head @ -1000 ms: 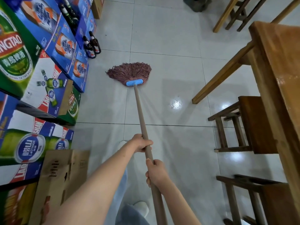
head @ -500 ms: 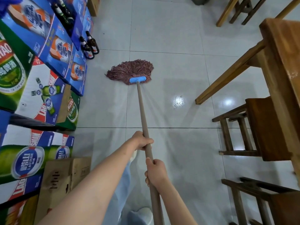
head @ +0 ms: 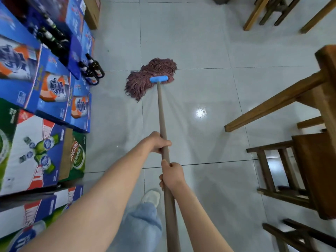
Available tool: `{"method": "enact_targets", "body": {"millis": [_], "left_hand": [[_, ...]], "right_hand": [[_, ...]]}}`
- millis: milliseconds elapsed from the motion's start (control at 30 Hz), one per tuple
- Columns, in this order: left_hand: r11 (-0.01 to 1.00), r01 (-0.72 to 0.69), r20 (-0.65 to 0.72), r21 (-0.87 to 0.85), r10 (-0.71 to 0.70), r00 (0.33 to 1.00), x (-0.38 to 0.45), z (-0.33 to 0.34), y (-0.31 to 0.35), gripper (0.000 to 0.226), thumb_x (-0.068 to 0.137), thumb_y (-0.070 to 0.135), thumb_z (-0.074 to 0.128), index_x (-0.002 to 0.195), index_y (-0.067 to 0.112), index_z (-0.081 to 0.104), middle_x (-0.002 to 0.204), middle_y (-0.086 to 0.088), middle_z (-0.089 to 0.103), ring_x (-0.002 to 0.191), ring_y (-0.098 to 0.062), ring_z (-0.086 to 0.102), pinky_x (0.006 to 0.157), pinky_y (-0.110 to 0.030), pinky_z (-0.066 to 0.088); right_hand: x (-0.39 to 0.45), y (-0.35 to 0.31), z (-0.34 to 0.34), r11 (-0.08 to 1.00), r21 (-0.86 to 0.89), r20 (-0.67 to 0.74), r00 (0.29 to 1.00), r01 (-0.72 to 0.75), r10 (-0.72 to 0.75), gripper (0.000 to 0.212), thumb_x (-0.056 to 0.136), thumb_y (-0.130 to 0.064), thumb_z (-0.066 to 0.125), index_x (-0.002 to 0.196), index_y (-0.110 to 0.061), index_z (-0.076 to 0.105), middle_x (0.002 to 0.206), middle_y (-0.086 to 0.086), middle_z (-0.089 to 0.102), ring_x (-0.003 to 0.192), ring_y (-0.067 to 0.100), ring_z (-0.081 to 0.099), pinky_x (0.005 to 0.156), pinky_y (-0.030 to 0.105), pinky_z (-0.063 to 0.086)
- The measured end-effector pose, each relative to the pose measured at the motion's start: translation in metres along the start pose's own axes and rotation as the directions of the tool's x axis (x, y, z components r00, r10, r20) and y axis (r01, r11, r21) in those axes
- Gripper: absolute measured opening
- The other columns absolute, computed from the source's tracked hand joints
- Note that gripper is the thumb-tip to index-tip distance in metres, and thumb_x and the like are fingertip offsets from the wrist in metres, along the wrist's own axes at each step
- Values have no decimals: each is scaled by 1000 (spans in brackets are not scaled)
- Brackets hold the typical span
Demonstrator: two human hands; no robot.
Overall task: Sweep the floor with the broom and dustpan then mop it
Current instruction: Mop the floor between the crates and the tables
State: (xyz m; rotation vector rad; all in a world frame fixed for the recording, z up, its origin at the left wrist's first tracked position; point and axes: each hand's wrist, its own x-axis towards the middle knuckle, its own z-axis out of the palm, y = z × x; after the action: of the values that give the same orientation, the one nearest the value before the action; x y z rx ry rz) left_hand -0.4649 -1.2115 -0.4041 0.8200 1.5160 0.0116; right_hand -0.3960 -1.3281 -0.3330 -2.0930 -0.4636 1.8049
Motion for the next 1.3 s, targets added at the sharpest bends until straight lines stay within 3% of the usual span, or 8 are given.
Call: {"method": "enact_targets", "body": {"millis": [200, 567, 1033, 1300], "left_hand": [[1000, -4, -11, 2, 4, 1000, 32, -23, 47, 30, 82, 7, 66, 107, -6, 53, 102, -19, 65, 96, -30, 68, 84, -41, 57], [1000, 10, -14, 17, -10, 1000, 25, -1, 35, 34, 83, 8, 65, 111, -6, 53, 96, -17, 64, 88, -28, 67, 82, -39, 58], [1000, -2, -23, 16, 2, 1000, -59, 118, -65, 40, 78, 12, 67, 112, -5, 55, 100, -19, 68, 83, -27, 70, 74, -35, 59], [999, -18, -18, 26, 19, 1000, -118, 211, -127, 28, 81, 11, 66, 104, -2, 57, 98, -18, 68, 90, -29, 70, 79, -37, 59]], "right_hand": [[29, -55, -3, 1000, 4, 9, 1000, 6, -6, 23, 96, -27, 41, 80, -10, 40, 67, 9, 50, 42, 19, 43, 41, 21, 40], [22, -32, -18, 999, -36, 3, 1000, 25, -25, 26, 96, -26, 40, 75, -12, 37, 64, 7, 48, 39, 18, 43, 38, 18, 37], [-56, 115, -81, 997, -67, 9, 1000, 27, -27, 30, 97, -30, 43, 73, -13, 37, 65, 9, 48, 42, 19, 43, 38, 19, 37], [-112, 216, -127, 998, -66, -4, 1000, -2, 2, 28, 97, -30, 43, 75, -12, 37, 60, 6, 46, 38, 17, 43, 36, 18, 36]]}}
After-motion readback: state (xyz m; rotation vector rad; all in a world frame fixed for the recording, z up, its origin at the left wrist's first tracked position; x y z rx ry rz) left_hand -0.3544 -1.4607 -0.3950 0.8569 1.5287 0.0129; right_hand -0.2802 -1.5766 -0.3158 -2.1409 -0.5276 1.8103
